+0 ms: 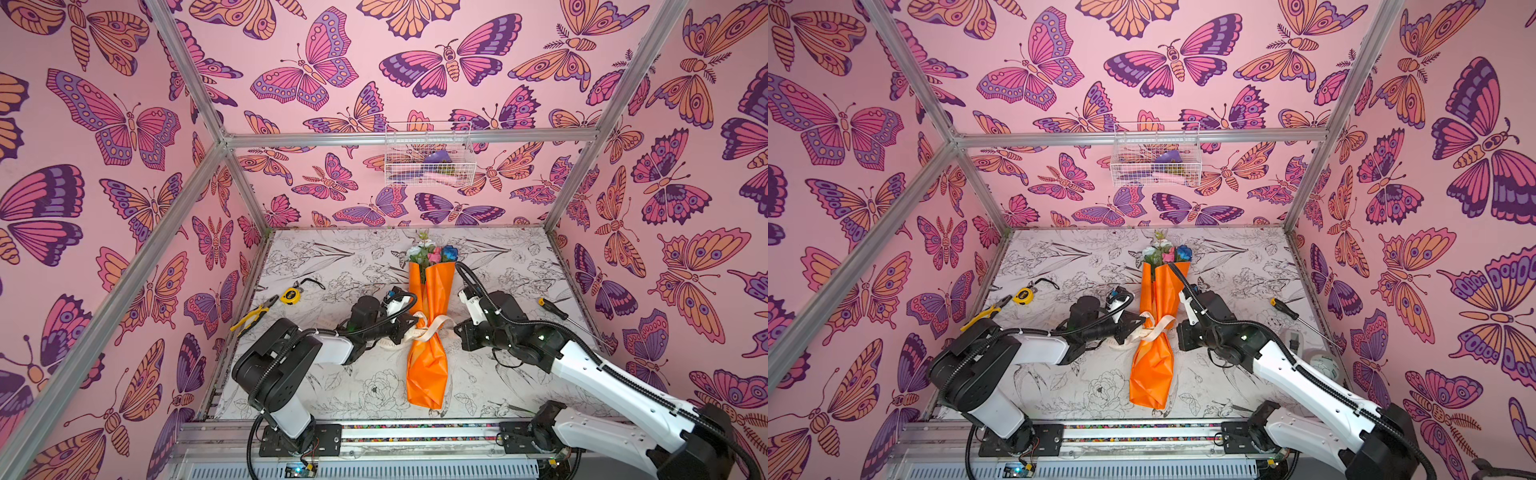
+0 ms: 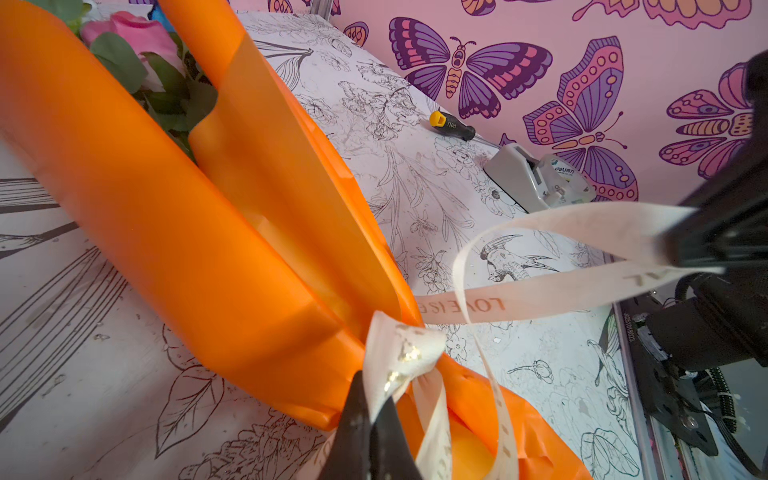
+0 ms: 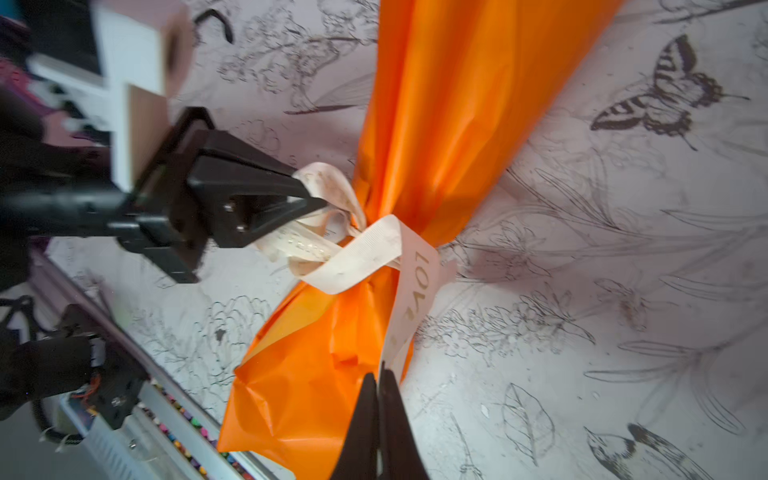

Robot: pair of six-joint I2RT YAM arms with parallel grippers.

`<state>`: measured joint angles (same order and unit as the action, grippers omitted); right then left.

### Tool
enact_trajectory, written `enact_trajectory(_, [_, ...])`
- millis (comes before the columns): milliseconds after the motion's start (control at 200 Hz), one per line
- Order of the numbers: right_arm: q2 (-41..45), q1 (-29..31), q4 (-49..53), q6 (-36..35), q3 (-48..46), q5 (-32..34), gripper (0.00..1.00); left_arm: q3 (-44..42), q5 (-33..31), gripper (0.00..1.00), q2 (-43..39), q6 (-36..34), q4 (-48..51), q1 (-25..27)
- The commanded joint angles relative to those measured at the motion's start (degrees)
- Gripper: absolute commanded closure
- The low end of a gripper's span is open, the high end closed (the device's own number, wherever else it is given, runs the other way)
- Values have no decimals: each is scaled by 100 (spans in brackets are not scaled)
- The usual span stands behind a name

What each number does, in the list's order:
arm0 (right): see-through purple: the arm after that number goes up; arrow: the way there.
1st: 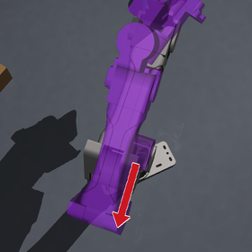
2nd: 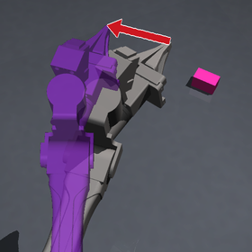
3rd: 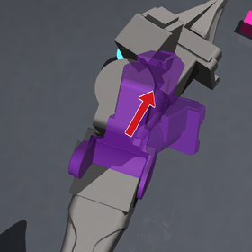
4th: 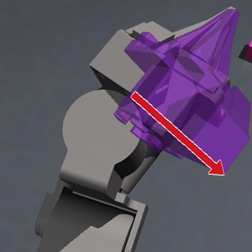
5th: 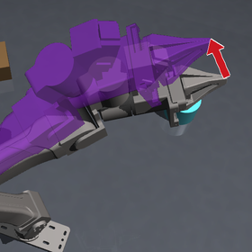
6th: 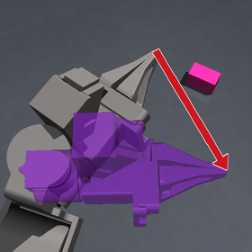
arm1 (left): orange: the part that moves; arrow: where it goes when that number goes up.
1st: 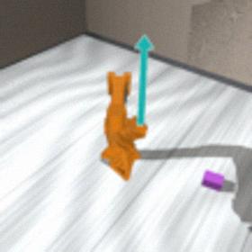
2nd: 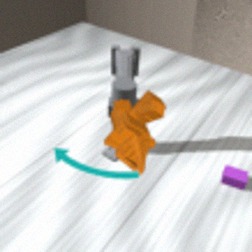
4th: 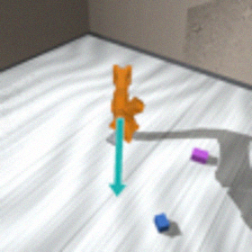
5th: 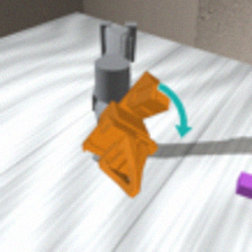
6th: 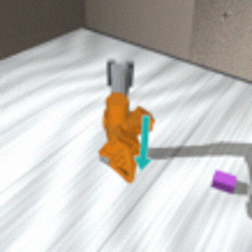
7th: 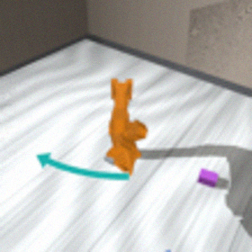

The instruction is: Tie the bouquet of fake flowers

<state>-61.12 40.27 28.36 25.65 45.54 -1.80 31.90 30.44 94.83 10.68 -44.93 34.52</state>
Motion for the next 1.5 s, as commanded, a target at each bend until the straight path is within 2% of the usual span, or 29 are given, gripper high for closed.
enact_trajectory(0, [-371, 16, 265, 110, -46, 817, 98, -113, 60, 100, -93, -12, -86, 2])
enact_trajectory(100, [-661, 16, -303, 64, -189, 818, 99, -123, 80, 100, -69, 6, -137, -2])
enact_trajectory(160, [-818, 16, -544, 38, -188, 802, 95, -129, 73, 100, -63, 13, -139, -6])
enact_trajectory(275, [-1075, 13, -676, 96, -75, 1030, 87, -140, 67, 100, -76, 33, -143, 1])
enact_trajectory(375, [-1284, 10, -687, 89, 28, 1046, 87, -140, 54, 100, -62, 31, -155, 0])
enact_trajectory(526, [-1493, 13, -1283, 96, -62, 670, 89, -122, 81, 100, -44, 29, -161, -3])
enact_trajectory(666, [-1507, 32, -1996, 115, -79, 22, 100, -79, 127, 100, 1, 88, -170, 1])
enact_trajectory(806, [-1318, 172, -2614, -109, -168, -487, 100, -79, 125, 100, 6, 109, -190, 15])
enact_trajectory(1071, [-1114, 517, -2863, -572, -116, -1274, 100, -83, 65, 100, 35, 136, -235, 37])
enact_trajectory(1262, [-1597, 520, -2394, -702, 14, -1676, 100, -105, 6, 100, 31, 176, -302, 45])
enact_trajectory(1367, [-1855, 521, -2130, -681, 30, -1650, 100, -120, -7, 100, 35, 187, -329, 51])
enact_trajectory(1492, [-2025, 517, -2019, -618, -1, -1250, 100, -157, -22, 100, 35, 205, -395, 46])
